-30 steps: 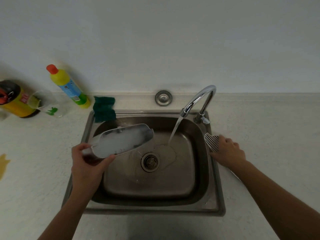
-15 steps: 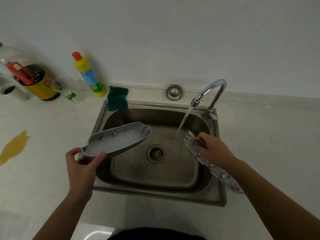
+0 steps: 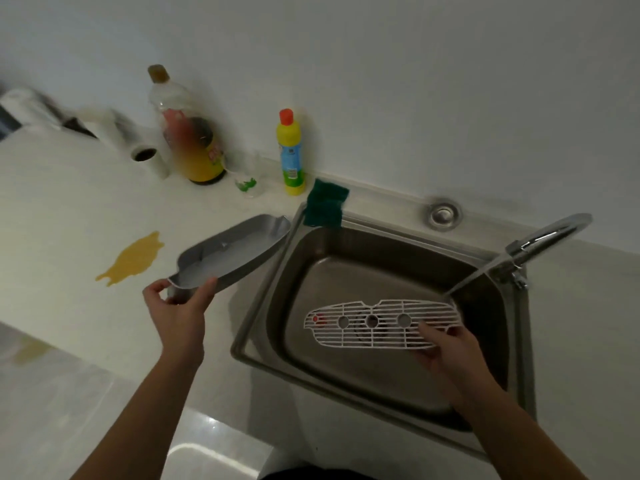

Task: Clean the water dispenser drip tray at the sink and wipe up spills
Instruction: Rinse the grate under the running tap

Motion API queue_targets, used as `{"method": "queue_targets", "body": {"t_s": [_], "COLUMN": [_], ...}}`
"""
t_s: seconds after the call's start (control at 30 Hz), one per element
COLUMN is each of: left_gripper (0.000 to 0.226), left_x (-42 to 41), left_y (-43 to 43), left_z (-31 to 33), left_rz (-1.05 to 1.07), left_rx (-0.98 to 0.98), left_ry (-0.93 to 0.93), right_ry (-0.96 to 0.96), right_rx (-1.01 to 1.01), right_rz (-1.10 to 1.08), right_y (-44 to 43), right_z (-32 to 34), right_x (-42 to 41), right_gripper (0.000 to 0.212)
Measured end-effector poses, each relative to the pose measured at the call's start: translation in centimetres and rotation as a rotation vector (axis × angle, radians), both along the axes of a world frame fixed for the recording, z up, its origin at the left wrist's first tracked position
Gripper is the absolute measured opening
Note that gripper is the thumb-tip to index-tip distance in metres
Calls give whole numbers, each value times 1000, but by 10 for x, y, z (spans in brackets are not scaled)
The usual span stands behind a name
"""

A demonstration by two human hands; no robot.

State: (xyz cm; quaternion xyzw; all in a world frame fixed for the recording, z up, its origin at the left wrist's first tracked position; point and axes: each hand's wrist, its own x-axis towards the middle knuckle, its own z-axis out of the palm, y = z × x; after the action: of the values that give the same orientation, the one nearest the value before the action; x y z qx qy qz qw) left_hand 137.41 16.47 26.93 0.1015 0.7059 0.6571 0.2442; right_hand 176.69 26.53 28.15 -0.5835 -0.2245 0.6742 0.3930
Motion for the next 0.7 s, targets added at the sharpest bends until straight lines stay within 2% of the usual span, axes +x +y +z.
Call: {"method": "queue_targets", "body": {"t_s": [0.07,0.2,0.33,0.47,0.57,0.7], "left_gripper": [72,72,67,72,77,97], "left_x": [-15,-41,-55,-62,-62,-57], "left_y": [3,3,-5,-8,-7,-3], "left_z": [-10,-31,-48,-60,-63,-57], "left_rz": [28,24,-54,-132,-170,-159], "left_rx": [11,-73,-309,-596,-699,-750], "left_ry": [-21,22,262,479,456,501], "right_ry": [99,165,198,218,216,222], "right_rx": [-92,-141,-166,-163,-169,-180], "right_rz": [-53,-70,-85,-51,-22,-25], "right_y": [-5,-10,-10,-10,-10,-7], "right_z": [-2,0,-2,-2,-5,-10], "right_x": [-13,-30,-42,-52,-56,-56], "right_gripper": [30,24,26,28,25,24]}}
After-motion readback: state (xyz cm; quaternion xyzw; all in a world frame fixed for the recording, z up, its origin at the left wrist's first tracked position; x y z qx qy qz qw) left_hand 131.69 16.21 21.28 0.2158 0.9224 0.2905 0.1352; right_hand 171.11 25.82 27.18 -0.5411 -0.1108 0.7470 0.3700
